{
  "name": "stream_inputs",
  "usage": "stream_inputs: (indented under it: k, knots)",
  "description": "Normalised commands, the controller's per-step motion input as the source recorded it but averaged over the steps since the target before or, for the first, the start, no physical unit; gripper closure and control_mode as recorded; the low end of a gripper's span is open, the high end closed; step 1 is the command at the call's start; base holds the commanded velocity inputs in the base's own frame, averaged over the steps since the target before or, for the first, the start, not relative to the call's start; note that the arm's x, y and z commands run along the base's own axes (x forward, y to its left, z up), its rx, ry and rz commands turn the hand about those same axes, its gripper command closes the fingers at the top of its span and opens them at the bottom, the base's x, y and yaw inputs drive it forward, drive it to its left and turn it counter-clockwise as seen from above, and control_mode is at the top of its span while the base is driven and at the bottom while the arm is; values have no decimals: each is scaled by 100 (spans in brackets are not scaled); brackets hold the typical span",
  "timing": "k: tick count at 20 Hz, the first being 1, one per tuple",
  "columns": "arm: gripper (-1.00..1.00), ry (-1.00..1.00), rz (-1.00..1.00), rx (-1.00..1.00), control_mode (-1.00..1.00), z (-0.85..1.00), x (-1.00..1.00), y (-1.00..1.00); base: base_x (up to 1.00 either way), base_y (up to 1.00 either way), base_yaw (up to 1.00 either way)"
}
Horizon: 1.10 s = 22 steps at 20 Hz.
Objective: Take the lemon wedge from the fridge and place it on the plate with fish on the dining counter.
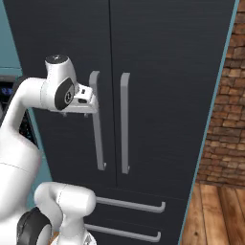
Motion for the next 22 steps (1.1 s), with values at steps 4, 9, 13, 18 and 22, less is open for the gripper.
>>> stream_inputs:
  k: [4,9,13,18,22]
  knots:
    - [-100,-4,-1,0,100,-1,-25,-4,-62,-28,-4]
    - [-100,0,0,0,100,0,0,0,-64,-30,-6]
    - [-100,0,0,0,100,0,0,0,-53,-15,-3]
    - [-100,0,0,0,100,0,0,0,-82,-3,-1]
    - [-100,0,0,0,100,0,0,0,-13,-43,-1]
